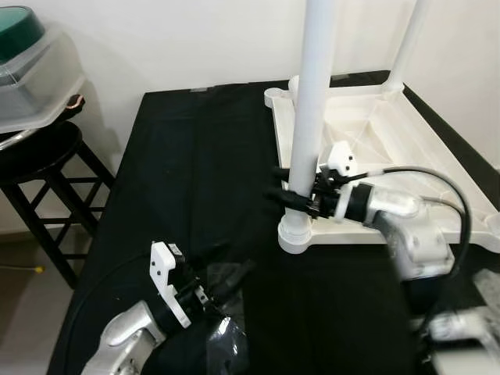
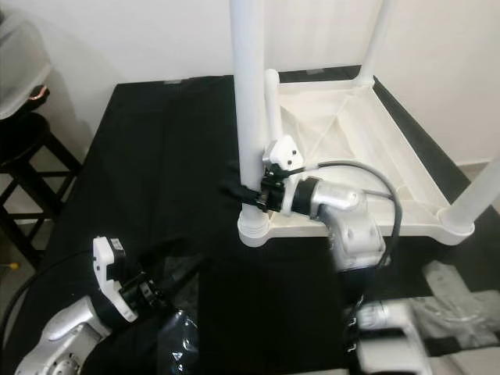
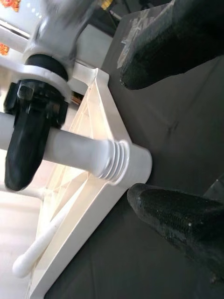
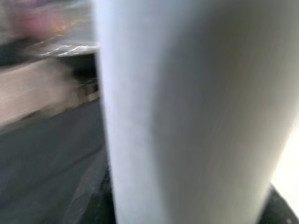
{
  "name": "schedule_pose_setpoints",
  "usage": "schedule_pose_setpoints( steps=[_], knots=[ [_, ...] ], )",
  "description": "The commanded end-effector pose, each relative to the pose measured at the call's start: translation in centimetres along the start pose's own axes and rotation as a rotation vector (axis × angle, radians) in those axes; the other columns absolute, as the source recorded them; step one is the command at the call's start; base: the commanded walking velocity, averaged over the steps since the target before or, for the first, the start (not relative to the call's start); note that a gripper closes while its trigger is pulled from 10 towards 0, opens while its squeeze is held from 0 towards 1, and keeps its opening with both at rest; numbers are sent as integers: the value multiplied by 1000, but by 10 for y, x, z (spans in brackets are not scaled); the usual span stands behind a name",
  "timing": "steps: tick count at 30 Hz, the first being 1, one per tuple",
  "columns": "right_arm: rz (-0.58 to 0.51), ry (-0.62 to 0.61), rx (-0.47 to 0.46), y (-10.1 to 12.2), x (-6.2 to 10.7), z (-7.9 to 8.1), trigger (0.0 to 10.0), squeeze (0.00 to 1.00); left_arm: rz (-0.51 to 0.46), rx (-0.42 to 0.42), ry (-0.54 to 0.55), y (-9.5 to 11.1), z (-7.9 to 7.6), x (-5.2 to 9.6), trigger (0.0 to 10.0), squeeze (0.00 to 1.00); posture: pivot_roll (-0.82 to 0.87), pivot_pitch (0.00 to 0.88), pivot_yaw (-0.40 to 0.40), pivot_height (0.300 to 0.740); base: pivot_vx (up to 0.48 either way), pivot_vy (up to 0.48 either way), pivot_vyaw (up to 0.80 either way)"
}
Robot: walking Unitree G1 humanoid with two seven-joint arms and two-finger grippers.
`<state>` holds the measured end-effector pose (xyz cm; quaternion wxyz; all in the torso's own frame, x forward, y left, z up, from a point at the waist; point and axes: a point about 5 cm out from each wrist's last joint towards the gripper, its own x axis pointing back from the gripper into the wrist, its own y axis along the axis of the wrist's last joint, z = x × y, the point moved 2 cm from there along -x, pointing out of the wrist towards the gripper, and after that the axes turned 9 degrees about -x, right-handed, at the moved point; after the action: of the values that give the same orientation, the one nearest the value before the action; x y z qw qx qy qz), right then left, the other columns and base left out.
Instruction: Building children table
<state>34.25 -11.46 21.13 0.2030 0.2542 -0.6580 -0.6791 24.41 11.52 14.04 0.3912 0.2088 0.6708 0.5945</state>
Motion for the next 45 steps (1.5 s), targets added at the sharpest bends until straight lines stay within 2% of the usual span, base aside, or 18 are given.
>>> schedule_pose_setpoints(
  steps=[1, 2, 4, 5, 10, 11, 14, 15, 21, 22, 23, 26, 27, 35, 36, 38, 39, 45],
  knots=[
    [178, -280, -29, -40, 21, -5, 0, 0, 10, 0, 1, -1, 0, 3, 10000, 0, 19, 183, 15, 740, 0, 0, 0],
    [178, -280, -29, -40, 21, -5, 0, 0, 10, 0, 1, -1, 0, 3, 10000, 0, 19, 183, 15, 740, 0, 0, 0],
    [198, -302, -5, -49, 27, 12, 0, 0, 11, 1, 2, -1, 2, 4, 10000, 0, 1, 172, 34, 740, 0, 0, 0],
    [207, -209, -24, -53, 25, 31, 0, 0, 14, 3, -2, -2, 3, 3, 10000, 0, 3, 168, 32, 740, 0, 0, 0],
    [207, -175, -45, -53, 21, 33, 0, 0, 14, 1, 2, -2, 4, 3, 10000, 0, 2, 164, 34, 740, 0, 0, 0],
    [201, -148, -61, -52, 20, 35, 10000, 0, 12, -1, 7, -2, 5, 3, 10000, 0, -1, 162, 36, 740, 0, 0, 0],
    [192, -67, -95, -49, 17, 39, 10000, 0, 11, -2, 11, -2, 6, 3, 10000, 0, -2, 159, 39, 740, 0, 0, 0],
    [172, -7, -114, -43, 16, 43, 10000, 1000, 12, 0, 6, -2, 6, 3, 10000, 0, -4, 157, 42, 740, 0, 0, 0],
    [84, 180, -94, -12, 13, 41, 10000, 1000, 13, 4, 0, -3, 5, 2, 10000, 0, 1, 157, 42, 740, 0, 0, 0],
    [80, 267, -92, -3, 14, 43, 10000, 737, 12, 4, 0, -3, 5, 2, 10000, 0, 0, 157, 40, 740, 0, 0, 0],
    [85, 376, -47, 5, 16, 45, 10000, 0, 11, 6, 1, -3, 5, 2, 10000, 0, 0, 157, 41, 740, 0, 0, 0],
    [102, 463, -4, 10, 17, 43, 10000, 0, 10, 8, 0, -3, 4, 2, 10000, 0, 5, 156, 42, 740, 0, 0, 0],
    [129, 555, 43, 16, 16, 38, 10000, 0, 10, 9, -2, -3, 4, 2, 10000, 0, 7, 156, 41, 740, 0, 0, 0],
    [171, 651, 72, 23, 4, 19, 10000, 0, 9, 10, -3, -3, 2, 1, 10000, 0, 19, 159, 33, 740, 0, 0, 0],
    [173, 679, 56, 25, 1, 17, 2941, 0, 8, 10, -2, -3, 2, 1, 10000, 0, 19, 160, 32, 740, 0, 0, 0],
    [173, 710, 37, 28, -1, 15, 2941, 0, 7, 10, -1, -3, 1, 1, 10000, 0, 19, 160, 32, 740, 0, 0, 0],
    [171, 722, 28, 29, -1, 14, 0, 0, 7, 11, -1, -3, 1, 1, 10000, 0, 19, 161, 32, 740, 0, 0, 0],
    [171, 746, 16, 30, -1, 11, 0, 0, 6, 12, -2, -3, 1, 1, 10000, 0, 18, 162, 29, 740, 0, 0, 0]
  ],
)
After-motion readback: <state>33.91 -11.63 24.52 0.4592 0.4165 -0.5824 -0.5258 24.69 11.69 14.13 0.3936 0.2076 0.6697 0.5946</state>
